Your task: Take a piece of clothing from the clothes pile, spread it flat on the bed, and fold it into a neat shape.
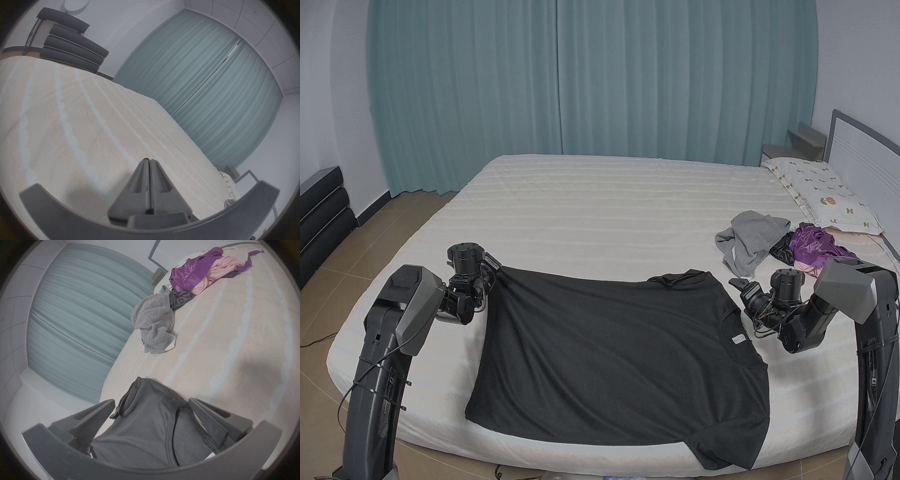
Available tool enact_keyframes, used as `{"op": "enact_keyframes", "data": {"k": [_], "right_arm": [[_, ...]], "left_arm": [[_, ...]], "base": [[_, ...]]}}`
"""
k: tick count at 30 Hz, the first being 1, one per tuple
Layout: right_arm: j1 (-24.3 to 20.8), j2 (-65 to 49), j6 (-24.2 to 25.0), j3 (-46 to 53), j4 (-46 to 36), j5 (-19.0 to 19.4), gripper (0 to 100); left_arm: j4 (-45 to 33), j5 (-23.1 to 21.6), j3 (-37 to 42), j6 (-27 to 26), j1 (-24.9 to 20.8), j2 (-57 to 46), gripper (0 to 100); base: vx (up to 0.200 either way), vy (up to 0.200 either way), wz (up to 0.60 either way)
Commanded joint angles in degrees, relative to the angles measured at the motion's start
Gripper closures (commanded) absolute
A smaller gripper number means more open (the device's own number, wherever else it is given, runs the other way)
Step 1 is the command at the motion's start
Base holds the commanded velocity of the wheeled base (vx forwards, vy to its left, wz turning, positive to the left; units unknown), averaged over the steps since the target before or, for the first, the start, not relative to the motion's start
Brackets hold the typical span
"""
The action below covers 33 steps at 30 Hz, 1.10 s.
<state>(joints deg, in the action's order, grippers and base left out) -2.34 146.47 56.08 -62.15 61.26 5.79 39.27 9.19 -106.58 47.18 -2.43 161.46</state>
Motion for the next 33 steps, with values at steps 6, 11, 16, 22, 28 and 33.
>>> {"op": "enact_keyframes", "data": {"k": [6,11,16,22,28,33], "right_arm": [[0.0,0.1,0.0,0.0,0.1,0.0,0],[0.0,0.1,0.0,0.0,0.0,0.0,0],[0.0,0.0,0.0,0.0,0.0,0.0,0],[0.6,-1.5,0.4,1.6,0.0,0.5,0],[-0.2,-5.1,0.4,5.3,0.0,0.1,0],[-3.8,-12.9,-0.4,12.7,-0.2,-0.1,0]], "left_arm": [[-0.2,-0.1,-0.1,0.0,0.0,0.6,100],[-1.4,-0.1,-0.1,0.0,-0.1,0.3,100],[-2.4,-0.1,0.1,0.0,-0.4,0.2,0],[-2.1,-0.3,4.9,0.2,-0.4,-2.6,0],[-1.7,-0.8,17.6,5.6,-0.2,-12.4,0],[0.5,-4.1,36.2,7.0,-0.2,-25.3,0]], "base": [[0.000,0.000,0.00],[0.000,0.000,0.00],[0.000,0.000,0.00],[0.000,0.000,0.00],[0.000,0.000,0.00],[0.000,0.000,0.00]]}}
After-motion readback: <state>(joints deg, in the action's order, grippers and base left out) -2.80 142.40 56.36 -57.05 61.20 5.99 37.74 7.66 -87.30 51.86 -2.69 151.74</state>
